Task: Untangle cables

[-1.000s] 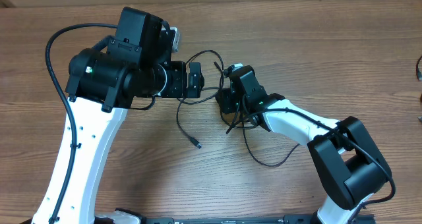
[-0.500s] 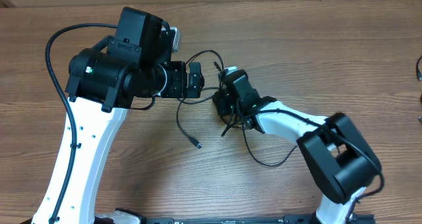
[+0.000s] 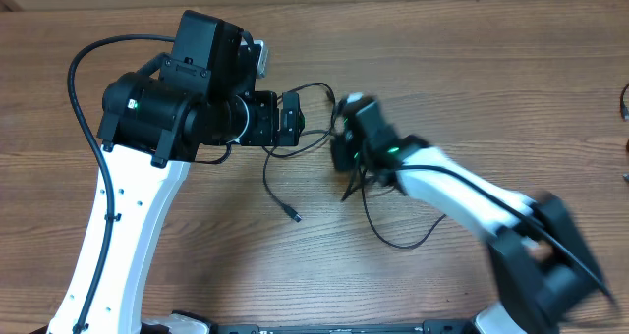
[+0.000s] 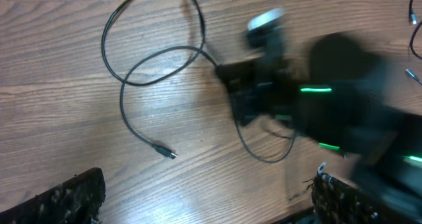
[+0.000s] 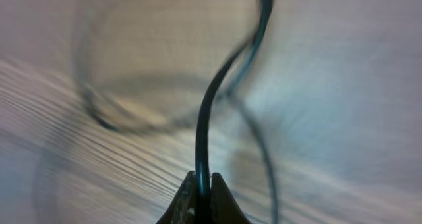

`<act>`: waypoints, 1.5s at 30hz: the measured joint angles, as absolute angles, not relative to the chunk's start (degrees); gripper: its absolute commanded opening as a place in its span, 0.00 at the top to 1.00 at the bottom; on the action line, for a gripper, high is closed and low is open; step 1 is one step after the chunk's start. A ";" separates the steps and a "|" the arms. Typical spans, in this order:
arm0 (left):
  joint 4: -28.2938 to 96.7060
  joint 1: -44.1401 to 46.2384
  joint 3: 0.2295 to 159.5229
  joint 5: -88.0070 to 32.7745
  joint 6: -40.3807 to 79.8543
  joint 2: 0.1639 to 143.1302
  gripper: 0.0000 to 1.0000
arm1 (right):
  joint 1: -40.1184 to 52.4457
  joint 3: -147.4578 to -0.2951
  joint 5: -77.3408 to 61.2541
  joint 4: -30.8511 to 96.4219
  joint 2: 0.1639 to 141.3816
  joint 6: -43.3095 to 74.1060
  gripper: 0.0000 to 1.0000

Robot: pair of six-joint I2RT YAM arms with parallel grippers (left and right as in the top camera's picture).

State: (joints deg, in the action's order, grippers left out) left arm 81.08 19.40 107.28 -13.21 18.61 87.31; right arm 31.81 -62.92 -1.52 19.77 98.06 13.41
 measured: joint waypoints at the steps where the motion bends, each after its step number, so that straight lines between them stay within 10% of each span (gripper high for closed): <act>1: 81.06 19.40 107.28 -13.23 18.61 87.31 0.00 | 30.92 -64.60 -1.45 21.32 94.30 13.15 0.96; 15: 81.06 19.40 107.28 -13.21 18.61 87.31 0.00 | 23.20 -71.50 -0.93 22.46 56.86 9.02 0.96; 26: 81.06 19.40 107.26 -13.21 18.61 87.31 0.00 | 16.60 -73.17 4.54 -5.52 53.32 7.20 0.96; 37: 81.03 19.40 107.26 -13.19 18.61 87.31 0.00 | 12.05 -75.75 9.17 5.67 62.22 10.83 0.96; 45: 81.06 19.40 107.26 -13.21 18.61 87.31 0.00 | 12.03 -75.68 -2.11 13.06 67.83 33.89 0.96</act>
State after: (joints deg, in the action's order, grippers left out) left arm 81.06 19.40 107.26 -13.21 18.61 87.31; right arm 12.03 -75.68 -2.11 13.06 67.83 33.89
